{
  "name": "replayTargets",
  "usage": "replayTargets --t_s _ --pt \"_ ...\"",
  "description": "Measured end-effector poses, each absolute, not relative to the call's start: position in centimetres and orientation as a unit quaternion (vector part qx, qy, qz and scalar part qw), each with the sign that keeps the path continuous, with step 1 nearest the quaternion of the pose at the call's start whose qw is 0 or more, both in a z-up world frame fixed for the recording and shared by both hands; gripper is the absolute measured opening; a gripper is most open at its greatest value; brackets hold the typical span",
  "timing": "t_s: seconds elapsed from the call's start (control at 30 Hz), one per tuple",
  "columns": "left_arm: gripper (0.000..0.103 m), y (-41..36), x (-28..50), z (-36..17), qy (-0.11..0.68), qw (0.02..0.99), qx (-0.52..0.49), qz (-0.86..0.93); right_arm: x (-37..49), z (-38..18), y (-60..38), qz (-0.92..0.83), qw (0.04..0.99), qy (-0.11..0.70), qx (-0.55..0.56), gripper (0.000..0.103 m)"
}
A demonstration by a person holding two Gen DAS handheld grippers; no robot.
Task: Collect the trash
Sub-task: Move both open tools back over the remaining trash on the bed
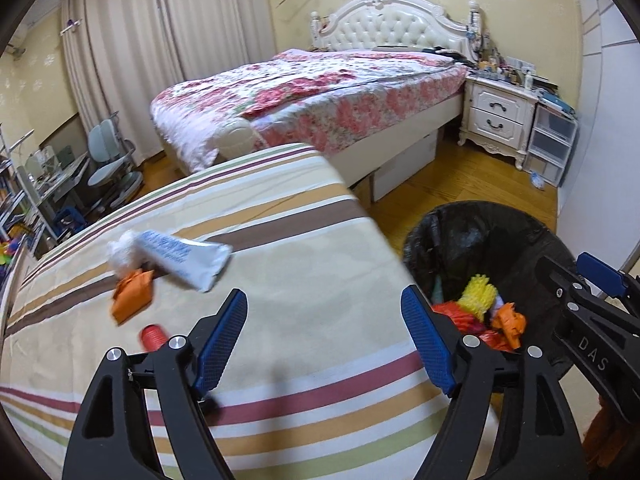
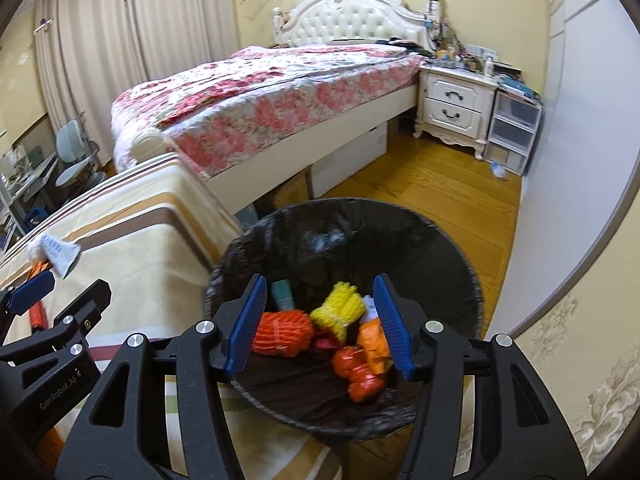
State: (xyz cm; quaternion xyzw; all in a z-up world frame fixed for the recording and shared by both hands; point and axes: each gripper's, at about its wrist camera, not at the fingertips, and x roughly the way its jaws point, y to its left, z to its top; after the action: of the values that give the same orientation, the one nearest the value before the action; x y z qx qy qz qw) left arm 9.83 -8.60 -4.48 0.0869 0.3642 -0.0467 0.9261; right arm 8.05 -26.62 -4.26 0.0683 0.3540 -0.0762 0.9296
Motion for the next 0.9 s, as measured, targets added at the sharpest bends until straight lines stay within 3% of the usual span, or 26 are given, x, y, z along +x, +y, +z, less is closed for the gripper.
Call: replayTargets --t_s 0.27,0.57,0.7,0.87,0.9 --pt "0.077 -2.8 8.4 -4.2 0.353 0.932 0.082 0.031 8.0 -4.1 -21.7 -0.027 0.929 0.364 0.056 0.054" --pt "0.076 1.3 9.4 -6.2 0.417 0.907 0.043 0.034 8.3 -4.2 -16.4 0.03 0.923 0.383 0.023 0.055" --pt "0.052 2.0 9.1 -6.8 0.433 0.901 0.033 0.016 8.4 -4.4 -15.1 0.041 0.919 0.391 0.007 0.06" --pt "0.033 2.5 8.4 -6.8 0.429 0.903 0.033 -0.002 8.4 -4.8 -14.3 0.043 0.917 0.397 -0.004 0.062" --pt "0.026 2.6 8.1 -6.8 0.427 0.904 0.035 -0.006 8.4 -4.8 -14.4 0.043 0.917 0.397 -0.004 0.062"
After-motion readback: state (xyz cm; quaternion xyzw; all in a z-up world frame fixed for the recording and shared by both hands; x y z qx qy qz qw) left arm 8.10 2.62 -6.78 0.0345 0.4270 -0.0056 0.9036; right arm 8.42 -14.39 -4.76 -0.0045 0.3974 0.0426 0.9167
